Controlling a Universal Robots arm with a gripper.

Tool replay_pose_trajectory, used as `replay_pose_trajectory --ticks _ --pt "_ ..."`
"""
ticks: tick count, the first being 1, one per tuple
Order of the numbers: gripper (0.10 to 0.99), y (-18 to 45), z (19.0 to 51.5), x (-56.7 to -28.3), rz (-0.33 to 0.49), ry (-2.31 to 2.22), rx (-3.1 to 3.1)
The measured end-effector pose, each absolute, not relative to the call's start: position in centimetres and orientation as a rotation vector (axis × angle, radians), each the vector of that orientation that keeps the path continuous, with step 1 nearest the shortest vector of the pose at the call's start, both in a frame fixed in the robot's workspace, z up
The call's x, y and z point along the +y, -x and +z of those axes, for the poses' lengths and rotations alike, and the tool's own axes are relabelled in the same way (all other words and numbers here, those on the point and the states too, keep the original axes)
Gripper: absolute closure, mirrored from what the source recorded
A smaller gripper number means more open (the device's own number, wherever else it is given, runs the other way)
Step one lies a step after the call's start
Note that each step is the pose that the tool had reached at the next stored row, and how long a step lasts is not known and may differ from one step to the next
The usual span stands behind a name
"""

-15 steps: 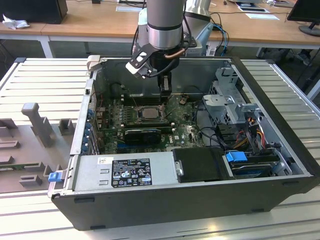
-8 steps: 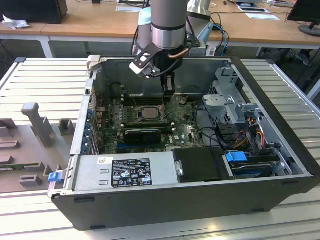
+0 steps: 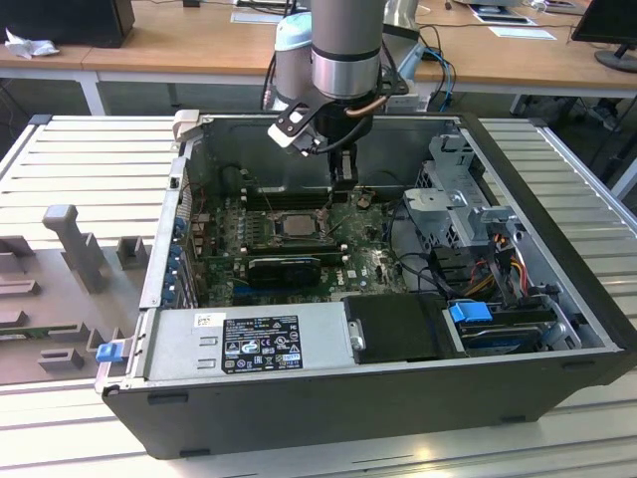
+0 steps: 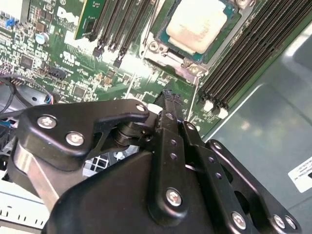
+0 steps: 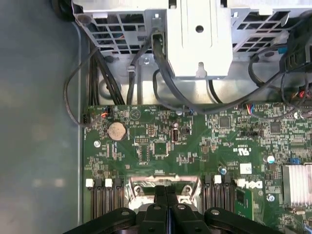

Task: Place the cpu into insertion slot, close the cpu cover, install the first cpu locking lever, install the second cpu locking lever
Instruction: 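Close the cpu cover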

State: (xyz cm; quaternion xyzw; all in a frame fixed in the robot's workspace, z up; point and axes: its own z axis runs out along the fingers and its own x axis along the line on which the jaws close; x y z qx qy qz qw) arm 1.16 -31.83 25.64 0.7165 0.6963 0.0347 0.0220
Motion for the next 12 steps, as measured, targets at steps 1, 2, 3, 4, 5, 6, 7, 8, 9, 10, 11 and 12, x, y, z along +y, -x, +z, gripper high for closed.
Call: replay_pose_trajectory --ticks 1,2,3,4,5,6,7,8,9,10,11,12 --pt "0.980 -1.3 25.6 -31.8 0.108 -2.220 2.157" --pt "0.980 -1.5 25.6 -31.8 0.108 -2.220 2.157" --pt "0.980 -1.8 25.6 -31.8 0.108 -2.220 2.158" --pt "0.980 -1.9 25.6 -31.8 0.108 -2.220 2.158" --pt "0.980 -2.0 25.6 -31.8 0.108 -2.220 2.158" --pt "0.980 -2.1 25.6 -31.8 0.108 -2.220 2.158" --pt "0.980 -2.2 25.6 -31.8 0.108 -2.220 2.157" --pt "0.980 -2.3 25.6 -31.8 0.108 -2.220 2.158" --pt "0.980 -2.4 25.6 -31.8 0.108 -2.220 2.158" --pt "0.980 -2.5 25.6 -31.8 0.108 -2.220 2.157" --pt "0.980 -2.6 25.6 -31.8 0.108 -2.220 2.158" --pt "0.980 -2.7 25.6 -31.8 0.108 -2.220 2.158"
